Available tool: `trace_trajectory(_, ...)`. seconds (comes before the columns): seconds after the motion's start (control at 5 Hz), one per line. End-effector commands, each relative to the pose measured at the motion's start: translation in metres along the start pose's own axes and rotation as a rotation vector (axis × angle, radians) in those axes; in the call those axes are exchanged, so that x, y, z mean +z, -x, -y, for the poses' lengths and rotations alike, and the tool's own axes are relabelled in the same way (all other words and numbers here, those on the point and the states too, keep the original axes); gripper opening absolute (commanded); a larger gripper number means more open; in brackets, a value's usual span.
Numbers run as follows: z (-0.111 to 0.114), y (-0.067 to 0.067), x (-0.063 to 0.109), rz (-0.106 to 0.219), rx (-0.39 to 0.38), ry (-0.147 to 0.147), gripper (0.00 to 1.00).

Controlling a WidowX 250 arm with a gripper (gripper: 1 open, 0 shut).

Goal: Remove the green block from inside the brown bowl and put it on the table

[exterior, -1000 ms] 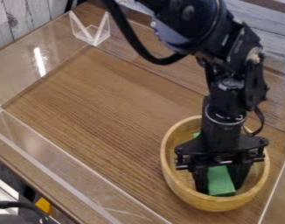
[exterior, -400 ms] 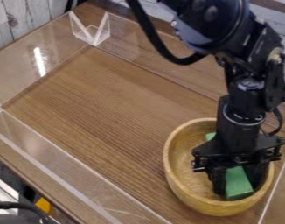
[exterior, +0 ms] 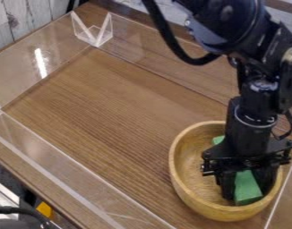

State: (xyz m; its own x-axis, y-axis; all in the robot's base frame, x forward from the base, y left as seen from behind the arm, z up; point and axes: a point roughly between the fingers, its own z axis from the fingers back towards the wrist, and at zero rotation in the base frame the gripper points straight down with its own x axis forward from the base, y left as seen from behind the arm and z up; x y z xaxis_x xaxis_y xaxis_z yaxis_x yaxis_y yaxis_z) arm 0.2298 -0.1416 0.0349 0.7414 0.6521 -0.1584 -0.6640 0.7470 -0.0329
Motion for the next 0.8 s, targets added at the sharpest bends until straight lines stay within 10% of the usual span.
trace_trajectory(0.0,0.013,0.001,0.008,0.018,-0.025,0.038,0.00)
trace_trajectory(0.6,-0.010,-0.001,0.033,0.004,0.027,0.040,0.00)
